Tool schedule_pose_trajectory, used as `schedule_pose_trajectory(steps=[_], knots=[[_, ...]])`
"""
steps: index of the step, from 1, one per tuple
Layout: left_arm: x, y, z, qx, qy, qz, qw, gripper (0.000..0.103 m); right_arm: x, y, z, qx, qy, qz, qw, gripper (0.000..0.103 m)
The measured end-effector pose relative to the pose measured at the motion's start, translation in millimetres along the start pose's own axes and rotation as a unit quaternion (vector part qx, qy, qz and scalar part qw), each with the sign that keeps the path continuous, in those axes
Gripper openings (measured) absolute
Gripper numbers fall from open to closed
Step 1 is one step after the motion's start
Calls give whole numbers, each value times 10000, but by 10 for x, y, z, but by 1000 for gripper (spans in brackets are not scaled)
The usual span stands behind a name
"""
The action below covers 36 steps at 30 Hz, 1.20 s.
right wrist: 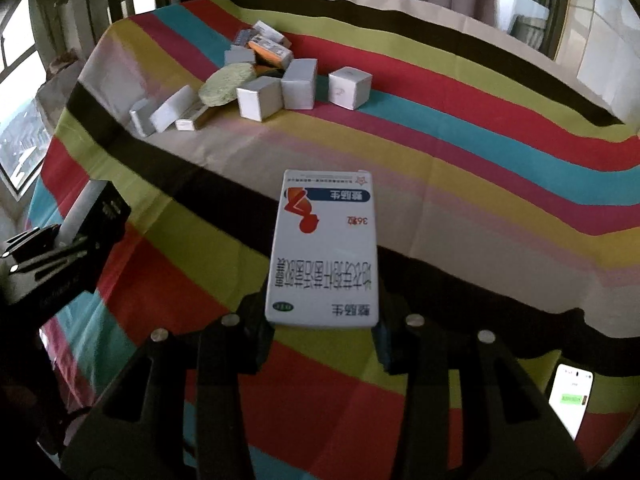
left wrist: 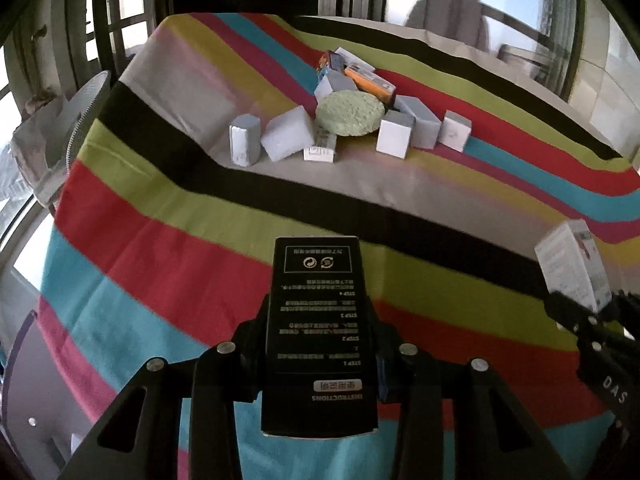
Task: Organize objects
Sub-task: 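Carry the black box and white medicine box over the bin with both tools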
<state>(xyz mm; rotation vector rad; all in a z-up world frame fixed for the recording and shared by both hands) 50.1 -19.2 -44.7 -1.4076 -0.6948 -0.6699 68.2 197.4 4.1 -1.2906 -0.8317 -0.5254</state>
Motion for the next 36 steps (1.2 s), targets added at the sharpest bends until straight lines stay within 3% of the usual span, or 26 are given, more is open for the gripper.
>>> schedule_pose_trajectory(steps=[17,36], knots=[[422,310,-136,-14,83,67,9999,40,383,174,-441,477,-52,121,9988,45],[772,566,-707,426,54,239,9988,40,683,275,-888,890,2,353,9954,45]])
Point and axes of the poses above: each gripper's, at about its wrist camera, not at the fingertips, and x roughly against the way its jaws point, z to its right, y to its underside, the point moved 9 cm from there along -x, roughly the way its jaws point, and after that the axes turned 1 degree about y, right-handed, at the moved point
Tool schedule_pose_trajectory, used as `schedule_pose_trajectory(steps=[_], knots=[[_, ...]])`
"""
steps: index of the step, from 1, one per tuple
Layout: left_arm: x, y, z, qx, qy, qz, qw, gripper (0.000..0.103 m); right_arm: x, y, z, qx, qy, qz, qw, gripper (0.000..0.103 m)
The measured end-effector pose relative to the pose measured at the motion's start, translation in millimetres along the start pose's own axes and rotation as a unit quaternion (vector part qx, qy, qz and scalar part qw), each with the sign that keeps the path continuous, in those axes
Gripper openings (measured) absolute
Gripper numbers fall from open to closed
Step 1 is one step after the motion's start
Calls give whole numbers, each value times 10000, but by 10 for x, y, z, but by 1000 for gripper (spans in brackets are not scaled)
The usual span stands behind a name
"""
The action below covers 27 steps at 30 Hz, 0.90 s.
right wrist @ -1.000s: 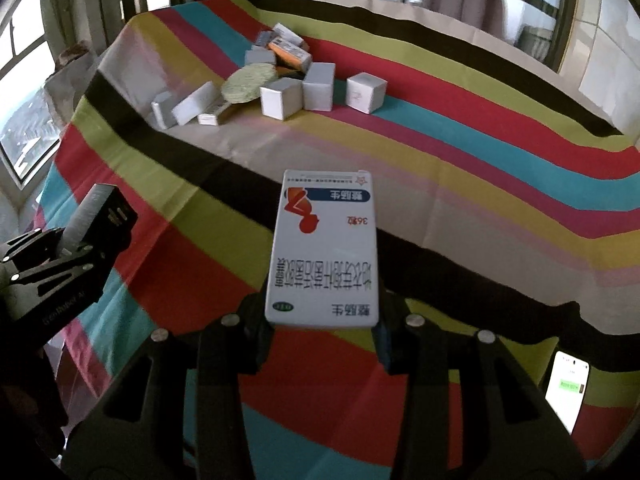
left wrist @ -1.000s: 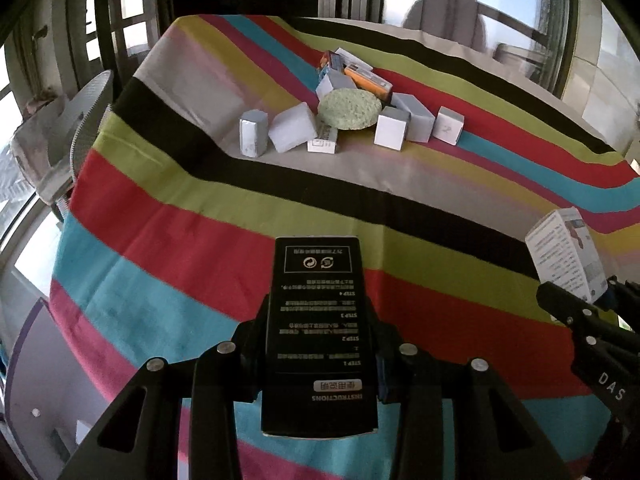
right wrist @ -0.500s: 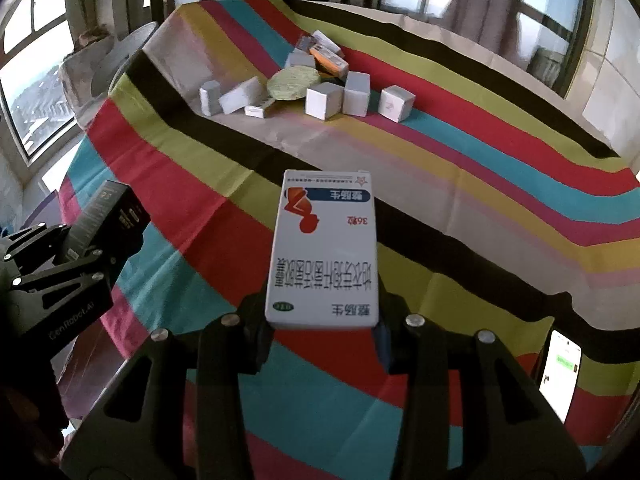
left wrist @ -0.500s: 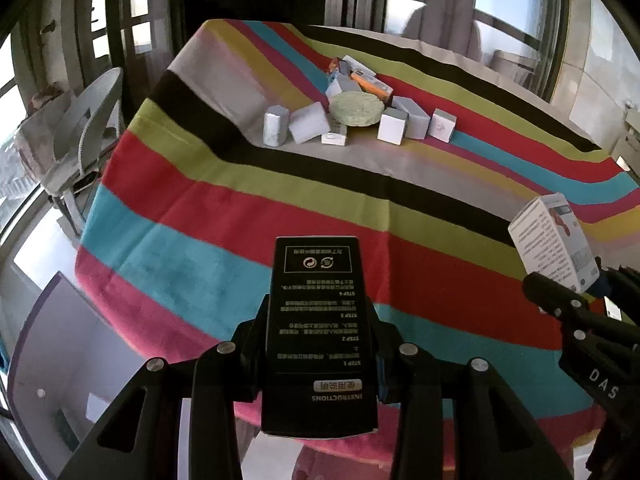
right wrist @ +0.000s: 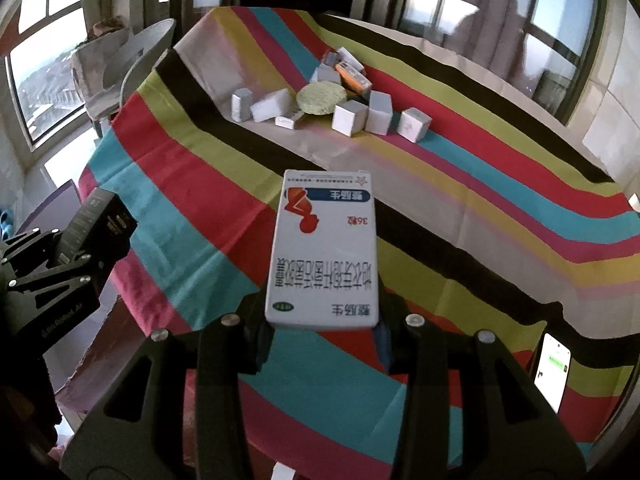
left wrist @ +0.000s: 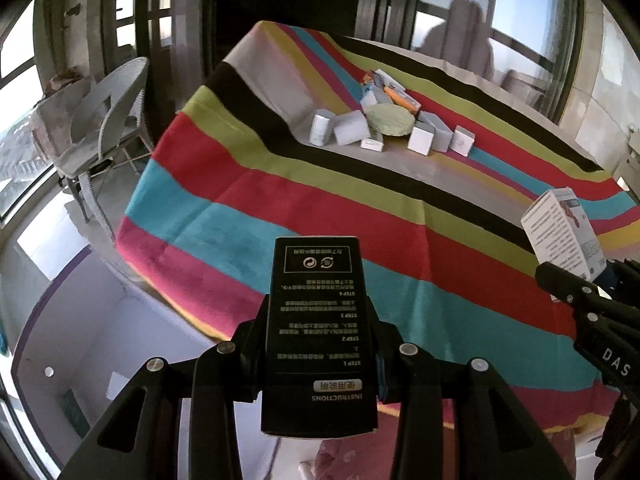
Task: Organize objects
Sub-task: 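Carry the black box and white medicine box over the bin with both tools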
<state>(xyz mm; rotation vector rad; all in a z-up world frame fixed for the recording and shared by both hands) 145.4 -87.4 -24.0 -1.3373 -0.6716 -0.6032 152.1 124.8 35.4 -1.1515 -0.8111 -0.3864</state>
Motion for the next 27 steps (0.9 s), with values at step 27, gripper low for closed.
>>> schedule_pose_trajectory(steps=[27], knots=[[577,603,-1808,1248,-859,167,9883,41,465,-60,-1972,983,-2209,112,9703,45]])
Point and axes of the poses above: each gripper's, at about its wrist camera, not at the fingertips, and x roughly against the way its jaws point, z to its right, y to its underside, the point moved 9 cm from there along -x, roughly the way its jaws point, and after that the axes turned 1 degree about y, right-handed, at the moved point
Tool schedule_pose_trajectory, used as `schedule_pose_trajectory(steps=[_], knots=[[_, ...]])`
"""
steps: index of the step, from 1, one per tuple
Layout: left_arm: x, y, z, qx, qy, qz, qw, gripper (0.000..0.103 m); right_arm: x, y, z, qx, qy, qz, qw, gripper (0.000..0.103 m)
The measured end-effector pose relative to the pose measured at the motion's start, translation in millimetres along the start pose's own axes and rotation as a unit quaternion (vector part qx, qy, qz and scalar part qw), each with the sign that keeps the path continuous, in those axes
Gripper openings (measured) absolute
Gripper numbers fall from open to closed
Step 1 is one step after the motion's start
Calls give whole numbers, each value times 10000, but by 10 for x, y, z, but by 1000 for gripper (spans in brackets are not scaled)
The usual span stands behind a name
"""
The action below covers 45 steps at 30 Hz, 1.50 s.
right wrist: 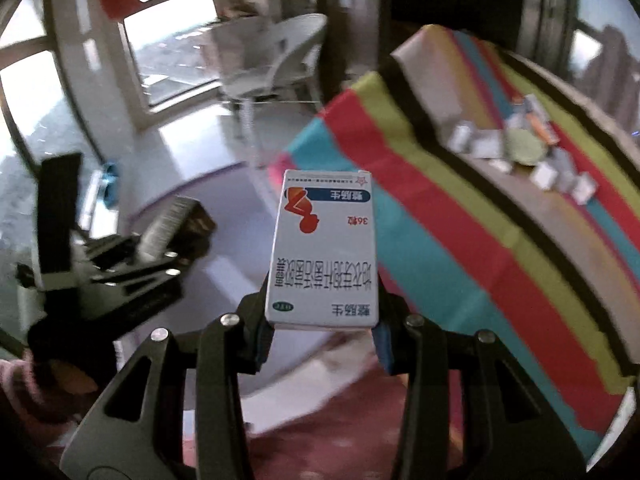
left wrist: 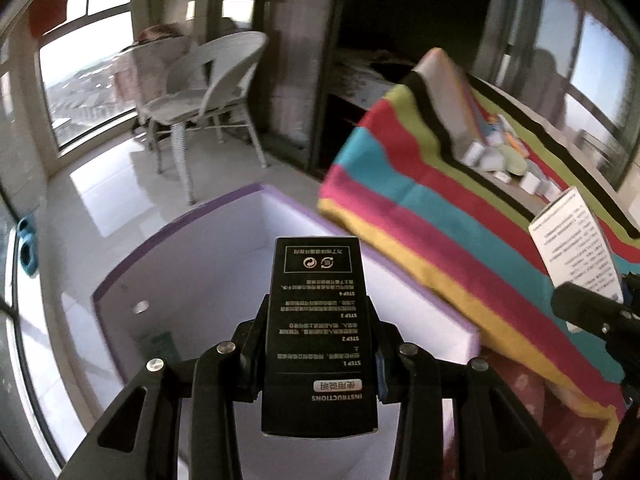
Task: Organize objects
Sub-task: 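Carry the black box and white medicine box over the bin with both tools, then open both tools to drop the two boxes into the bin, then move both open tools back over the table items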
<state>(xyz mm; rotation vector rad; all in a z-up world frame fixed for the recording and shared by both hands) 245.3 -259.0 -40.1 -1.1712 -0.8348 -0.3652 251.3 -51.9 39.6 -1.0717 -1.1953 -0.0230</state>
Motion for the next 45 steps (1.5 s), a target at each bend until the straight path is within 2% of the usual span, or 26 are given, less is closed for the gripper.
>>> schedule_pose_trajectory(steps=[5,9,11,13,15,20,23,28,34,39,45], knots=[[-33,61,-339,221,-306,-89,9992,41,-186,14,-321,455,-166,-137,9987,46],[-53,71,-532,348,-556,-141,9977,41,-327,30,-513,604,-545,-202,9965,47],[-66,68,-563,410,-676,-175,9967,51,-387,59,-522,592,-659,-275,9957,59],[-90,47,-541,437,-729,-164,9962,77,-392,62,-414,437,-594,-208,9971,67],[-113,20,-447,436,-677,-124,9967,82,-394,74,-264,205,-548,-180,9981,68],[-319,-2,104,150,-261,-335,9990,82,-430,199,401,-612,-225,-204,9977,68],[-508,-40,604,-240,-13,-517,9984,82,-453,314,887,-973,138,-261,9948,68],[-793,-213,1599,-932,557,-619,9922,82,-389,429,1750,-1585,715,-199,9846,69],[-1216,-546,2567,-1490,803,-585,9838,82,-422,404,2873,-2130,1372,-176,9672,70],[-1522,-757,3066,-1696,945,-668,9787,82,-618,279,3778,-2487,1728,-201,9528,70],[-1697,-853,3221,-1705,921,-673,9787,84,-1046,-121,4490,-2223,1996,-266,9540,76]])
Point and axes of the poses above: each gripper's, at about its wrist camera, not at the fingertips, and x roughly against the way its jaws point, z to its right, y to its underside, the point moved 9 cm from there along -x, roughly the way its jaws point, and after that the axes turned 1 degree about y, right-handed, at the moved point
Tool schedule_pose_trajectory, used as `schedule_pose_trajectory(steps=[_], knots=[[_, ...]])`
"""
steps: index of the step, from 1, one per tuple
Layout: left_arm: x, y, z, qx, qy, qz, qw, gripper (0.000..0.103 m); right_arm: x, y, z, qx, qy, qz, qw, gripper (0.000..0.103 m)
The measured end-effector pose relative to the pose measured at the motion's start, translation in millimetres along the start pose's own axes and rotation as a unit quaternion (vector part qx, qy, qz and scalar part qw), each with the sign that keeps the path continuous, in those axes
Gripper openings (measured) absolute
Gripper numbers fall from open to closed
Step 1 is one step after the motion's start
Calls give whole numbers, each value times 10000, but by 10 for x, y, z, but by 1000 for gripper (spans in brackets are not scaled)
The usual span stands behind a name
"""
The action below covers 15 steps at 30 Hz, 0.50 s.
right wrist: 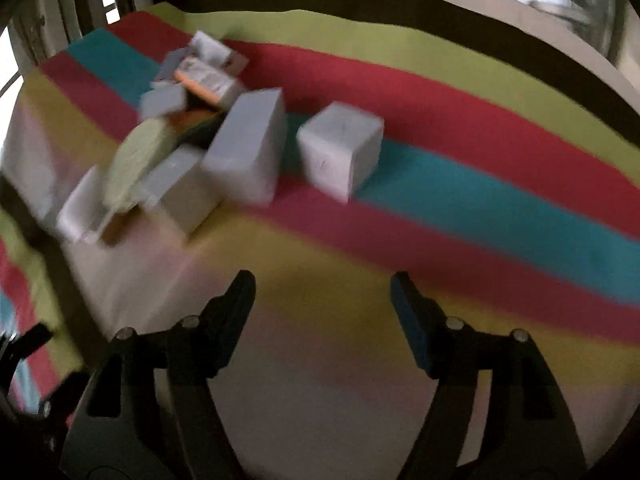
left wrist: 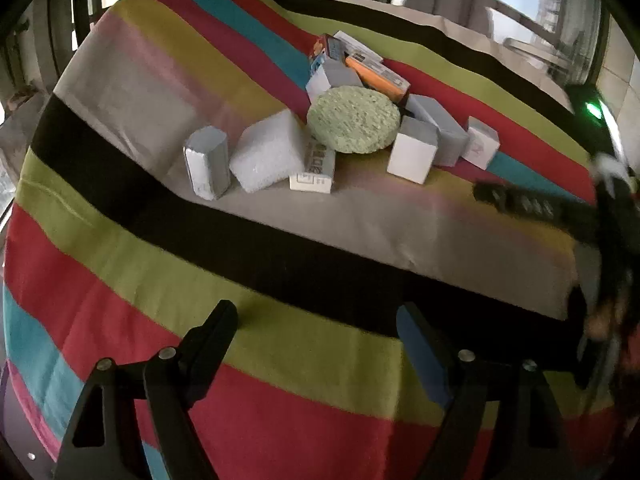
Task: Organize objects
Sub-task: 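Move both open tools back over the table items, then grasp the white 'made in china' cube box with the right tool while the left grasps the white dental box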
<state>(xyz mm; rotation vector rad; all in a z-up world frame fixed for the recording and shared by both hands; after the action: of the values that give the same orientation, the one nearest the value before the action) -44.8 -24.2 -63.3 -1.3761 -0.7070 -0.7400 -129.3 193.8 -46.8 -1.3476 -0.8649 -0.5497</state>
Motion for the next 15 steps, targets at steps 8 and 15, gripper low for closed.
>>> schedule_pose_trajectory(steps=[8,15], knots=[[-99,-80,-22,-181,-136,-40,9997,85,-544,-658,113,273,-15,-26,9996,82],[-318,-356,-88,-72,-282,-112,9995,86,-301,-426,103,287,-80,-27,9996,58]])
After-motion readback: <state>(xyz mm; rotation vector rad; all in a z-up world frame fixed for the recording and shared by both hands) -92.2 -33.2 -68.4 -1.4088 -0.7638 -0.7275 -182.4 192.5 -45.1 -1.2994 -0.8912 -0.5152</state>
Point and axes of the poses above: each gripper's, at about its wrist camera, not at the fingertips, and x roughly against the way its jaws point, z to its right, y to its underside, the point moved 9 cm from there along -x, roughly the way its jaws point, and after that the axes turned 1 degree about y, right-handed, at the moved point
